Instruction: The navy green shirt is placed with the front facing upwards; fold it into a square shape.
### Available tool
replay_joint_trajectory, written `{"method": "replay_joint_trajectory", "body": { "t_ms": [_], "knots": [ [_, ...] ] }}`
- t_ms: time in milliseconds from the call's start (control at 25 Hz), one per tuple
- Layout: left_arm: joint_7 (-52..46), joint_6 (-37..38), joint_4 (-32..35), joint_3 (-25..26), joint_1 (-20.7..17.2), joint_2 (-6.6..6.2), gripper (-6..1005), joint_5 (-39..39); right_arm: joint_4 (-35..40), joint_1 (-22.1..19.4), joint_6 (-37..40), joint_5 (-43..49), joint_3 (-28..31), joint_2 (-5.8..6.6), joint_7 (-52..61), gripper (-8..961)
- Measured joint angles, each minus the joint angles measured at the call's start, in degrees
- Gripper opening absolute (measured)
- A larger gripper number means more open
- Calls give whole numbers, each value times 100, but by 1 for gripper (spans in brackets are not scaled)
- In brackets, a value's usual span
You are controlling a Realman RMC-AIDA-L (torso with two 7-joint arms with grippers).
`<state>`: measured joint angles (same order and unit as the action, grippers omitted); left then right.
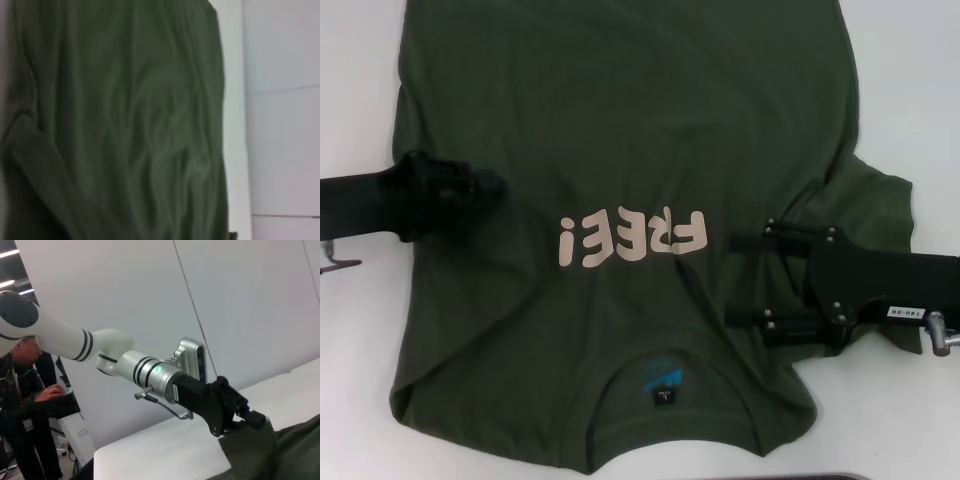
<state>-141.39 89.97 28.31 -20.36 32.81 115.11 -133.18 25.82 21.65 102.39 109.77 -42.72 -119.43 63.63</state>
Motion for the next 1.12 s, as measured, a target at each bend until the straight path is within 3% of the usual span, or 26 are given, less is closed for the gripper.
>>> {"method": "replay_joint_trajectory", "body": {
  "t_ms": [200, 480, 680, 760, 1120],
  "knots": [
    [-28, 79, -6, 31, -50, -156, 262, 49, 17, 11, 33, 0, 109, 3, 0, 915],
    [-12, 812, 339, 19, -35, -353, 425, 76, 60, 50, 155, -8, 245, 12, 174, 915],
    [-113, 543, 483, -5, -319, -498, 598, 10, 63, 75, 203, -14, 273, 44, 382, 915],
    [-197, 283, 482, -35, -445, -518, 682, -27, 66, 102, 183, -15, 273, 56, 489, 915],
    [-260, -156, 345, -457, -526, -427, 674, -52, 73, 206, 77, -6, 273, 62, 554, 915]
  ]
}}
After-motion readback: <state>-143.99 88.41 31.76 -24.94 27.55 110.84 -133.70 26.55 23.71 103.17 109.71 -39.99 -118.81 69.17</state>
